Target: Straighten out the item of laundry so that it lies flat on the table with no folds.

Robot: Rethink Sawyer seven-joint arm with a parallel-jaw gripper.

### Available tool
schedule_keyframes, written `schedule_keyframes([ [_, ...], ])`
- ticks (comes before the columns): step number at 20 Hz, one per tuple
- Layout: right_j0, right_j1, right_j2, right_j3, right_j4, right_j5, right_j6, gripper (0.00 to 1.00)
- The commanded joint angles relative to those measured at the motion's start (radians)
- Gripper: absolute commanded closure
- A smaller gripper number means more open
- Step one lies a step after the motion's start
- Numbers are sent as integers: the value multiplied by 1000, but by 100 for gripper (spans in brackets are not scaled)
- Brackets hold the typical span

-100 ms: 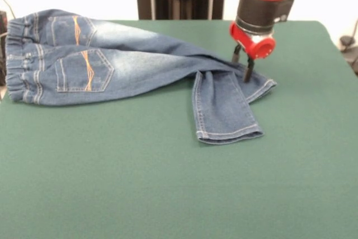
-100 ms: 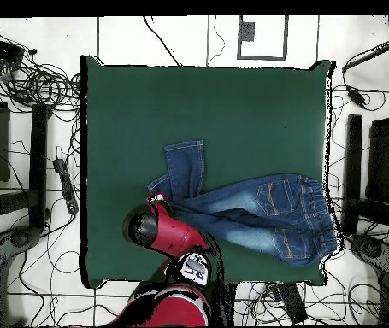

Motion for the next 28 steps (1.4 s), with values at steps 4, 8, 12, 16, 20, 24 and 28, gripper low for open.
schedule_keyframes([
  [4,63,192,54,-78,83,23,158,0],
  [8,39,193,66,-86,53,17,125,100],
  [12,85,181,23,-95,77,76,141,100],
  [16,84,102,16,-47,66,149,144,100],
  [20,3,-56,105,96,62,219,161,100],
  [24,-123,-199,250,252,99,271,160,100],
  [28,-280,-281,448,402,178,262,152,100],
])
